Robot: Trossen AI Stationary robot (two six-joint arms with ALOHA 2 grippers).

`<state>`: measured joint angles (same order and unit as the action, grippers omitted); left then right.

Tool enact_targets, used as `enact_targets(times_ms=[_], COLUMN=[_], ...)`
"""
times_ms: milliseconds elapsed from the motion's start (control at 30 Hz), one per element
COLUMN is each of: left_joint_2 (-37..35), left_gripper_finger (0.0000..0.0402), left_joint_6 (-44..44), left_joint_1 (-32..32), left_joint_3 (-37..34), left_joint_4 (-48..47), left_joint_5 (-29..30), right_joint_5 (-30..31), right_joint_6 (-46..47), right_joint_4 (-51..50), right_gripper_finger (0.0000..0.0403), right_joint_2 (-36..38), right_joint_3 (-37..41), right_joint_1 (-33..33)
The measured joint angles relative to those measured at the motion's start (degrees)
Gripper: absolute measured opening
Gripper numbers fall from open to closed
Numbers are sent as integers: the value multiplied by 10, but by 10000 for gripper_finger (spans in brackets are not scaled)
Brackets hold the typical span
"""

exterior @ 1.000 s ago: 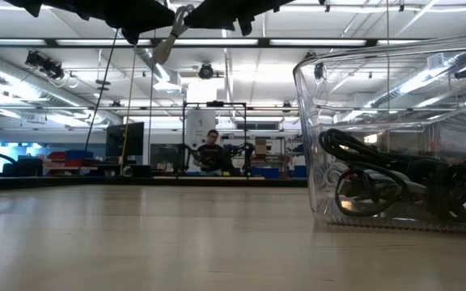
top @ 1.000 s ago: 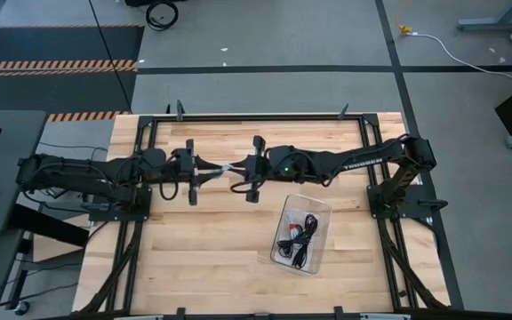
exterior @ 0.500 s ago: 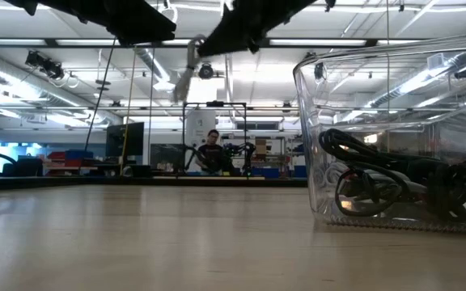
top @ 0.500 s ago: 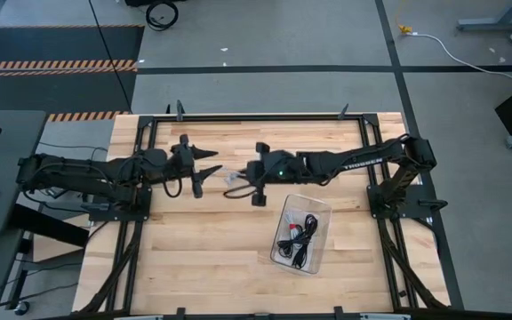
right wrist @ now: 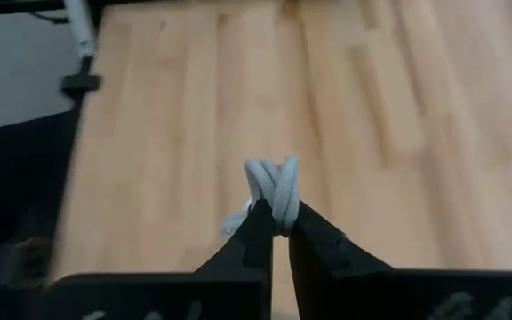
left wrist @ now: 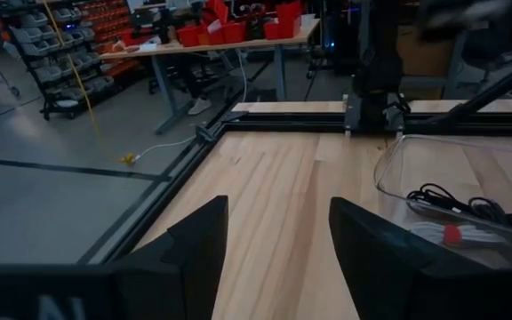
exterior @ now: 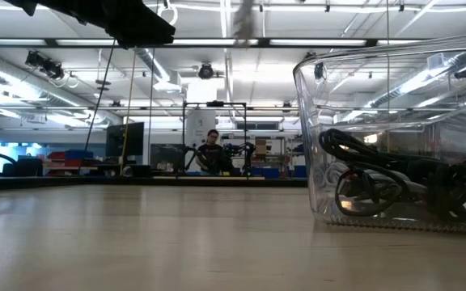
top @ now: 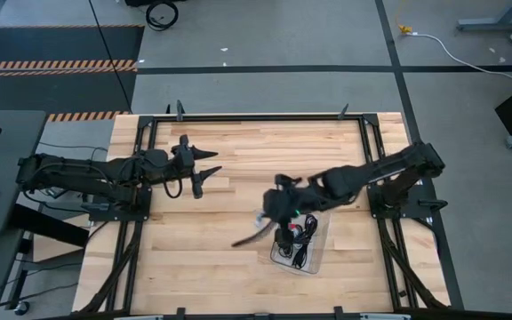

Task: Pick and place USB-C Cables
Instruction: Put the white USB charger cable into the transparent bin

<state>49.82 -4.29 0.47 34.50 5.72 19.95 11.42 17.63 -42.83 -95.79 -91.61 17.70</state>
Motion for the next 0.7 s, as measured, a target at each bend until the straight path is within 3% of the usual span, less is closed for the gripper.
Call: enact_targets(times_ms=[133, 300, 433, 700], left_joint_2=[0, 0, 0, 0], left_gripper_finger=[204, 204, 204, 204], left_joint_6=[-23, -69, -106, -244], left_joint_1=[0, 0, 0, 0], left_joint_3=[0, 0, 0, 0], left_joint_4=[0, 24, 77, 216], left_joint_5=[1, 7, 15, 15], right_joint_5=[-2, -10, -53, -129], right_joint_6=[116, 282, 363, 482], right_joint_4=[-128, -241, -258, -183], right_gripper_finger=[21, 21, 21, 29], right_joint_2=[0, -1, -3, -3], right_joint_3=[-42, -35, 9, 114], right_joint_1=[35, 51, 55, 55])
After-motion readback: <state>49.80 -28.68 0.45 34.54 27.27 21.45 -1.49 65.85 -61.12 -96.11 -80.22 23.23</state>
